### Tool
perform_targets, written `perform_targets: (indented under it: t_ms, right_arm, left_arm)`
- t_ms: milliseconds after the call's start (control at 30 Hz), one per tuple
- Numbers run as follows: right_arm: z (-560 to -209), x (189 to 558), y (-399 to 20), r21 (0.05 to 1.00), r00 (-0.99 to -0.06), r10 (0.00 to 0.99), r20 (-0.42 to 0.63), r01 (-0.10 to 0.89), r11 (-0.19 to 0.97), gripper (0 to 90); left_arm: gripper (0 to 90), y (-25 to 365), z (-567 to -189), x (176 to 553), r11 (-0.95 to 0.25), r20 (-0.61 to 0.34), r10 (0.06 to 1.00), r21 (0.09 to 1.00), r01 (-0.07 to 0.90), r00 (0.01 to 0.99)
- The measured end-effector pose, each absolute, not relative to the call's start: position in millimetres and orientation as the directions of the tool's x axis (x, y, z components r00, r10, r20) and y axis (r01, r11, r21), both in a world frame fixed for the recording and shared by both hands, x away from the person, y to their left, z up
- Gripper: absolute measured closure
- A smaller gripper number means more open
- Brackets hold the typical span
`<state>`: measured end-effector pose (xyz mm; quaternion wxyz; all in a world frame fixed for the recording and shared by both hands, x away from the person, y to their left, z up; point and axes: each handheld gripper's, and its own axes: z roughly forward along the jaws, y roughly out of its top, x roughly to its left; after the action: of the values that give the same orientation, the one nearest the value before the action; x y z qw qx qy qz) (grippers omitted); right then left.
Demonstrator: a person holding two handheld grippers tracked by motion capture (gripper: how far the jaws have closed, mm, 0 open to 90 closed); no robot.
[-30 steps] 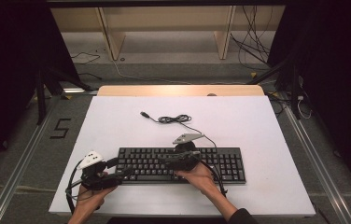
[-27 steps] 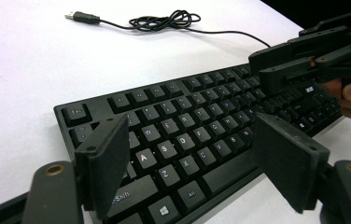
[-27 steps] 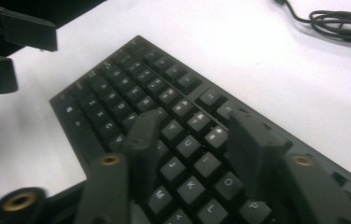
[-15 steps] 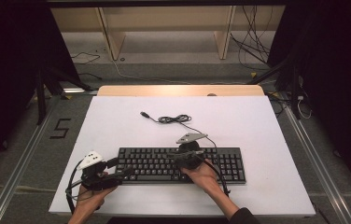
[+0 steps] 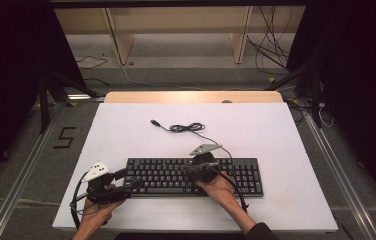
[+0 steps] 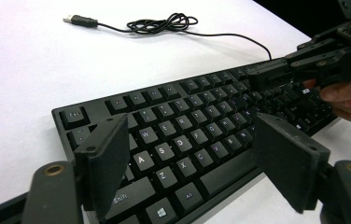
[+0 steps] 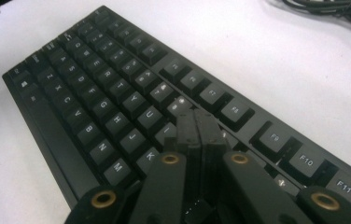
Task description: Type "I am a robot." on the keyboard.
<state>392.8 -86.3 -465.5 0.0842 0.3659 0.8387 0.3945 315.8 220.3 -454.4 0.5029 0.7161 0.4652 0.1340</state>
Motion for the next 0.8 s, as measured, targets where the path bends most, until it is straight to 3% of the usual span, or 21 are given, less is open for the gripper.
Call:
perform_targets:
  t_ms: [800]
  right_arm:
    - [-475,394,-82,0.702,-0.707,0.691,0.151,0.569,0.428,90.0]
  left_arm:
    - [27.3,221,-455,317,-0.068,-0.272,0.802,0.843,0.534,0.532]
